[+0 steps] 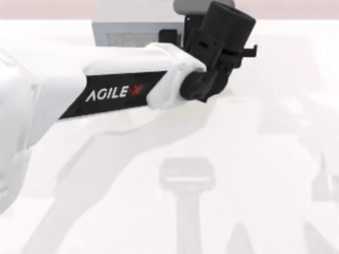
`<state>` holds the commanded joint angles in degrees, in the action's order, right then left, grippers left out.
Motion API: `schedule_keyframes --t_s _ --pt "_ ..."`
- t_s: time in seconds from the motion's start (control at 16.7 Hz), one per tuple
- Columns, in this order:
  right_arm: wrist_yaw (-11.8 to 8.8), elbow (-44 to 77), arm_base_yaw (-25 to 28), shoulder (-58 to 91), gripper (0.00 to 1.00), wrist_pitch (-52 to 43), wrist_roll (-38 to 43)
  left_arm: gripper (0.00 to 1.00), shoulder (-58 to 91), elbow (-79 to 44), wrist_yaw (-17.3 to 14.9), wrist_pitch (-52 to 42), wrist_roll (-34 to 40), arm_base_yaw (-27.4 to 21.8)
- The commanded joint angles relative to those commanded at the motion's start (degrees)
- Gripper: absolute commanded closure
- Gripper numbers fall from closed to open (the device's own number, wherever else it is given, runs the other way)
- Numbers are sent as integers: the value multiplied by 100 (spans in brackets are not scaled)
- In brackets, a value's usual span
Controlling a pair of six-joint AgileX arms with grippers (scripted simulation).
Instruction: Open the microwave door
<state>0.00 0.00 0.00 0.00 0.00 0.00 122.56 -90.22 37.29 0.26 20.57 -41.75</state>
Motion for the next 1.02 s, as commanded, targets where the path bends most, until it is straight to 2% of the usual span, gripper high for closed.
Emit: schedule_keyframes --t_s 0.12,0.18,0.6,0.66,0.78,1.02 --pt "0 0 0 0 0 0 0 98 0 0 0 0 0 0" --pt "0 0 0 0 0 0 0 100 0 0 0 0 0 0" --pt "0 0 0 0 0 0 0 100 0 0 0 0 0 0" --pt "0 0 0 0 0 0 0 100 -160 218 -14 10 9 -358" --pt "0 0 0 0 0 0 0 100 -126 148 -35 -65 30 -355" --pt "0 0 0 0 0 0 0 100 176 -546 -264 -913 250 -293"
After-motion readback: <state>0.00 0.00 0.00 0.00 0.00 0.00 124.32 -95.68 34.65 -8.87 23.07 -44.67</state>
